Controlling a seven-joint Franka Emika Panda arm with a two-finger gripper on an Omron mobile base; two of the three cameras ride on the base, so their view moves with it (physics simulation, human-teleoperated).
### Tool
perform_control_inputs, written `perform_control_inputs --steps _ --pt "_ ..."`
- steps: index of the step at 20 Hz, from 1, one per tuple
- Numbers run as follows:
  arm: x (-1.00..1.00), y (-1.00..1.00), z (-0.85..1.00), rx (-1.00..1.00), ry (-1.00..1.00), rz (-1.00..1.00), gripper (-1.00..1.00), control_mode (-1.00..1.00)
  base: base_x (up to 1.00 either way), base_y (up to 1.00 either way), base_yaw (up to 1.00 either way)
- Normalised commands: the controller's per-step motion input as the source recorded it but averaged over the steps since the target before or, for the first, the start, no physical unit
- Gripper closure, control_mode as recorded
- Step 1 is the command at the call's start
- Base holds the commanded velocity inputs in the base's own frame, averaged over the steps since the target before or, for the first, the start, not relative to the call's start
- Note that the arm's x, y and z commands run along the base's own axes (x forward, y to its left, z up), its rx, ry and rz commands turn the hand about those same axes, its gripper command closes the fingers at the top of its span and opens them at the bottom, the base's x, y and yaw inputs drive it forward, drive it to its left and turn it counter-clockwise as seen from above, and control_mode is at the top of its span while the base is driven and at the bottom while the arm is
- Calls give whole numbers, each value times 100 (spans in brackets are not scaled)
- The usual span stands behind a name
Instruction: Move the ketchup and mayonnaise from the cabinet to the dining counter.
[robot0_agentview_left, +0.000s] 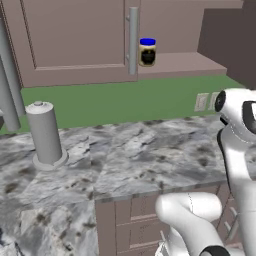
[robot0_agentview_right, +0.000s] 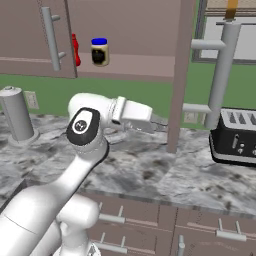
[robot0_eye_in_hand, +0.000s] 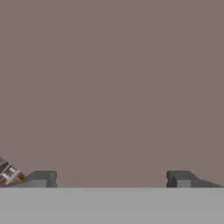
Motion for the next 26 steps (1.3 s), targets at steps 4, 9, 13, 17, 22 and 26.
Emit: perform_control_inputs --steps 4,9,13,17,22,26 --pt "0 -25 0 2 -7 17 -100 -100 0 0 0" --pt "-18 31 0 2 -16 25 -100 -100 0 0 0" --pt "-14 100 -1 6 -6 37 -100 -100 0 0 0" --pt "-8 97 0 16 0 49 -100 -100 0 0 0" --pt "0 85 0 21 0 60 -100 -100 0 0 0" --pt "19 84 0 23 -9 54 -100 -100 0 0 0"
